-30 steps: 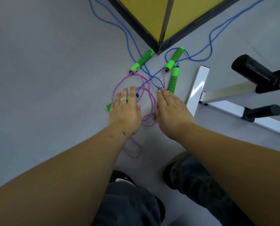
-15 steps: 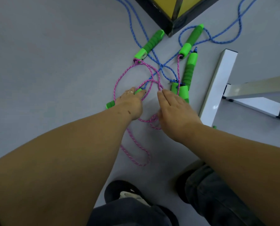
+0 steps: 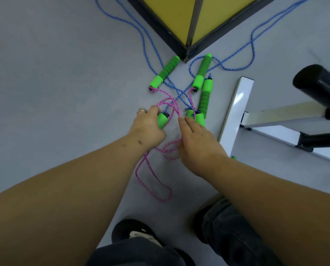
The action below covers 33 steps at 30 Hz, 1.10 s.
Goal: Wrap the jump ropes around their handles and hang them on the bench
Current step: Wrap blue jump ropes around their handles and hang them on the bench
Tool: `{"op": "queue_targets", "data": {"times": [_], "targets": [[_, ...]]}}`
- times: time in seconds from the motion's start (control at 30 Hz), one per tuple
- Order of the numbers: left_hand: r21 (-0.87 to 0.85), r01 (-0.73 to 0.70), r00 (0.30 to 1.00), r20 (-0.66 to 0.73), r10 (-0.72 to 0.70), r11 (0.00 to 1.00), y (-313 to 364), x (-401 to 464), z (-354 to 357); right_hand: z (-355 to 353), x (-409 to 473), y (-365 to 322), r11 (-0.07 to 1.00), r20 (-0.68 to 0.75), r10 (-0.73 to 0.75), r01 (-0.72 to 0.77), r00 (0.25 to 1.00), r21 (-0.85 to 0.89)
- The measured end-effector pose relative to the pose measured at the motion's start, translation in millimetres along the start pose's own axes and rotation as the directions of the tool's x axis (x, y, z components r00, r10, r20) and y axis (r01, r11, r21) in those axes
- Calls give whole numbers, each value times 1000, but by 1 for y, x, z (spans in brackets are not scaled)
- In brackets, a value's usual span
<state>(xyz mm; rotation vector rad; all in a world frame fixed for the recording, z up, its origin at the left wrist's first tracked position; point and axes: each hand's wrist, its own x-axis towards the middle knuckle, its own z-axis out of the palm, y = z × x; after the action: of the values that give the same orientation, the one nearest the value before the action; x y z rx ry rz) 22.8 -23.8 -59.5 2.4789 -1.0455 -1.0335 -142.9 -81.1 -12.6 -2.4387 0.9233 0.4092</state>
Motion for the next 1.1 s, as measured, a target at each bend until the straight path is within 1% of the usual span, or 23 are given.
{"op": "queue_targets", "data": {"times": [0.1,0.17,0.2,0.23,0.3,0.33,0.37,0.4,0.47,0.57,0.63,0.7,0.77,0.8,0.87,0.9,0.97,1.0,1.1], "targets": [[-105,-39,996,-79,31,994,25,-28,-23,-33,-12,-19,989,-36,34,-29,999,143],[-137,-70,991,-119,54,988,38,-47,-38,-50,-17,-32,940,-32,92,-76,995,333],[-154,-84,988,-140,62,984,44,-57,-45,-57,-21,-39,880,-1,126,-111,992,461],[-167,-108,984,-156,82,980,49,-68,-53,-67,-28,-46,793,30,147,-136,989,594],[-155,-177,975,-164,151,972,54,-82,-60,-77,-35,-57,575,69,174,-158,982,803],[-144,-209,968,-172,184,967,58,-91,-66,-87,-43,-62,484,81,187,-163,979,860],[-140,-228,963,-179,202,964,61,-100,-72,-96,-51,-68,427,95,195,-171,976,888],[-136,-243,959,-184,216,960,64,-109,-78,-103,-56,-71,405,97,209,-177,973,897],[-117,-243,961,-166,222,963,70,-127,-90,-116,-63,-73,431,91,246,-193,965,881],[-127,-236,966,-138,219,963,78,-147,-109,-135,-77,-81,401,123,221,-206,967,893],[-121,-225,967,-148,207,967,82,-151,-122,-143,-83,-87,400,83,225,-170,971,901],[-92,-203,972,-139,189,975,84,-153,-129,-149,-87,-90,360,49,262,-144,964,922],[-36,-149,980,-135,143,988,78,-153,-134,-155,-90,-86,315,26,332,-137,943,939],[-17,-100,986,-137,97,995,74,-152,-137,-159,-91,-83,314,6,363,-128,932,941],[32,-7,994,-111,11,999,67,-151,-143,-167,-94,-75,360,-56,390,-96,919,928],[51,4,996,-92,0,999,69,-152,-146,-172,-96,-73,371,-83,386,-72,919,926],[39,-48,995,-87,51,998,83,-157,-153,-182,-98,-74,356,-109,349,-24,931,934],[6,-92,992,-87,92,996,96,-161,-155,-186,-100,-77,372,-127,317,1,940,928],[-210,-203,979,-67,193,957,140,-185,-163,-197,-110,-91,490,-212,228,76,950,868]]}}
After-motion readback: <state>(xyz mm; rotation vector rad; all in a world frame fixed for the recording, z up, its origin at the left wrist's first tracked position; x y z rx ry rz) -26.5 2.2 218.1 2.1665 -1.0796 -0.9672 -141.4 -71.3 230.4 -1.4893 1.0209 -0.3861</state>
